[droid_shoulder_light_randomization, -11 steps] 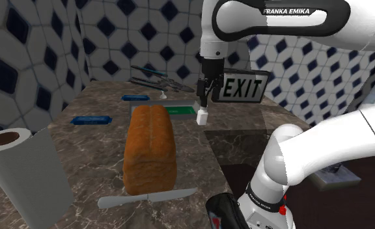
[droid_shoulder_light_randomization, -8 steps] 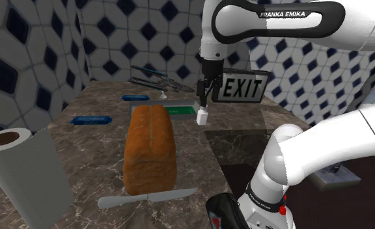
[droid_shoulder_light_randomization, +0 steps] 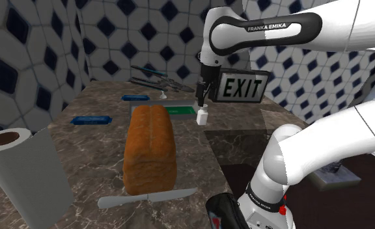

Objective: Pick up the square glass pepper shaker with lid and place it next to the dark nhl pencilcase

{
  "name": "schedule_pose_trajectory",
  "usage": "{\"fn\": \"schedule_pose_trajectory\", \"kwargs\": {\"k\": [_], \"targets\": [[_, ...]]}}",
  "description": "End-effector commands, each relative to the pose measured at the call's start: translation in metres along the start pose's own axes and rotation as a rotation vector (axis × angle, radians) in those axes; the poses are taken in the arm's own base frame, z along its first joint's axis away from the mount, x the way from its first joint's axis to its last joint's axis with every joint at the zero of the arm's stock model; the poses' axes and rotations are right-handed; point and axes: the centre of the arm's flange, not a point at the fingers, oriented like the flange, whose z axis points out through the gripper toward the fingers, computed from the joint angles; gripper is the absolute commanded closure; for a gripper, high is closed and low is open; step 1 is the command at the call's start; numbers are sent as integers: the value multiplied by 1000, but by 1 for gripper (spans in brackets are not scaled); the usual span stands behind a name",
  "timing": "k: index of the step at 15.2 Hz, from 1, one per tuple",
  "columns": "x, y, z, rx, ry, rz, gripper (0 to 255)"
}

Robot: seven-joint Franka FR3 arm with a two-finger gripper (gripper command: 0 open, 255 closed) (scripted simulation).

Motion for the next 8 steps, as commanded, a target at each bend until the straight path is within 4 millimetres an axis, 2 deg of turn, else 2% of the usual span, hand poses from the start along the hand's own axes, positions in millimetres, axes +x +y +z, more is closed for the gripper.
{"fn": "schedule_pose_trajectory", "kwargs": {"k": [1, 4, 8], "targets": [[0, 0, 10, 0, 2, -1, 0], [0, 0, 29, 0, 2, -1, 0], [0, 0, 29, 0, 2, -1, 0]]}}
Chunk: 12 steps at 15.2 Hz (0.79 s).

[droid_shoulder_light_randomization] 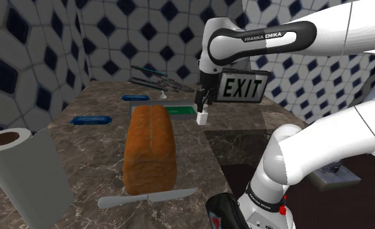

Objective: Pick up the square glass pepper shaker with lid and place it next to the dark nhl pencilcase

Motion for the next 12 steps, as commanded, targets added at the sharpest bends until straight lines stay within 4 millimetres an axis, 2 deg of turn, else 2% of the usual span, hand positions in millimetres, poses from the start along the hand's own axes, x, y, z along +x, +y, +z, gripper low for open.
{"fn": "schedule_pose_trajectory", "kwargs": {"k": [1, 4, 5, 12], "targets": [[0, 0, 1, 0, 0, 0, 0], [0, 0, 0, 0, 0, 0, 0], [0, 0, 0, 0, 0, 0, 255], [0, 0, 0, 0, 0, 0, 255]]}}
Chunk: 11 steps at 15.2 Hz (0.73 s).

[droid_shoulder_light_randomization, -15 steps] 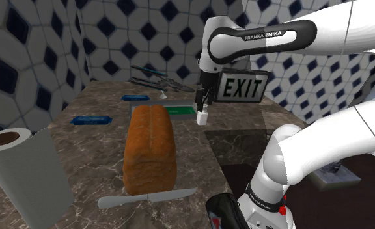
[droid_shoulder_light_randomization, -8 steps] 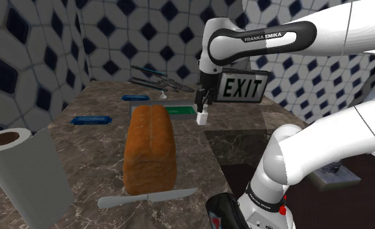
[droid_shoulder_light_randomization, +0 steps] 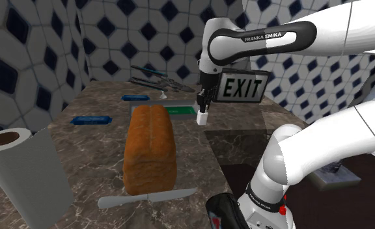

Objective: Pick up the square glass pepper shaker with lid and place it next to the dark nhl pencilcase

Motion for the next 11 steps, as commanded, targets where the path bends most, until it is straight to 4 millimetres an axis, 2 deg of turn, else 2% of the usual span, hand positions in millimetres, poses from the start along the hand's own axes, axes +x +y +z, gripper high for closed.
{"fn": "schedule_pose_trajectory", "kwargs": {"k": [1, 2, 11], "targets": [[0, 0, 0, 0, 0, 0, 255], [0, 0, 0, 0, 0, 0, 255], [-1, 1, -47, 0, 0, 0, 255]]}}
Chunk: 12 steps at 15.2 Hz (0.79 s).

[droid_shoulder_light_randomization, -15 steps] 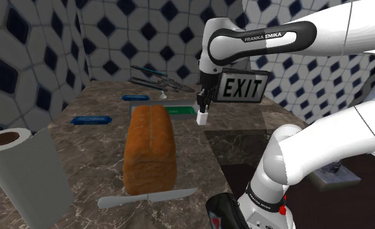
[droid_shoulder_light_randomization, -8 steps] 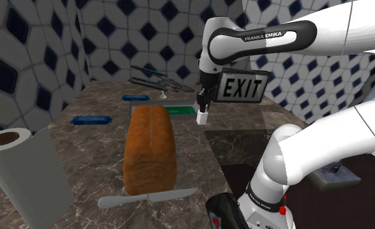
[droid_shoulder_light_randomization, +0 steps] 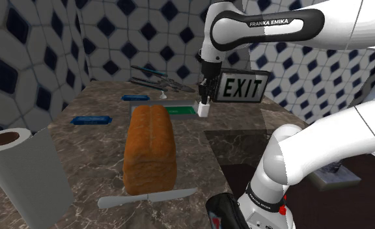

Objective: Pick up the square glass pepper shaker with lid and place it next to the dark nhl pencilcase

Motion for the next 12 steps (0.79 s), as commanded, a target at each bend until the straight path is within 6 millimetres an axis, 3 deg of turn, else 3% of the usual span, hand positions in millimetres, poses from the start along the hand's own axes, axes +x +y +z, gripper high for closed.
{"fn": "schedule_pose_trajectory", "kwargs": {"k": [1, 12], "targets": [[0, -1, -11, 0, 0, 0, 255], [-1, 1, -69, 0, 0, 0, 255]]}}
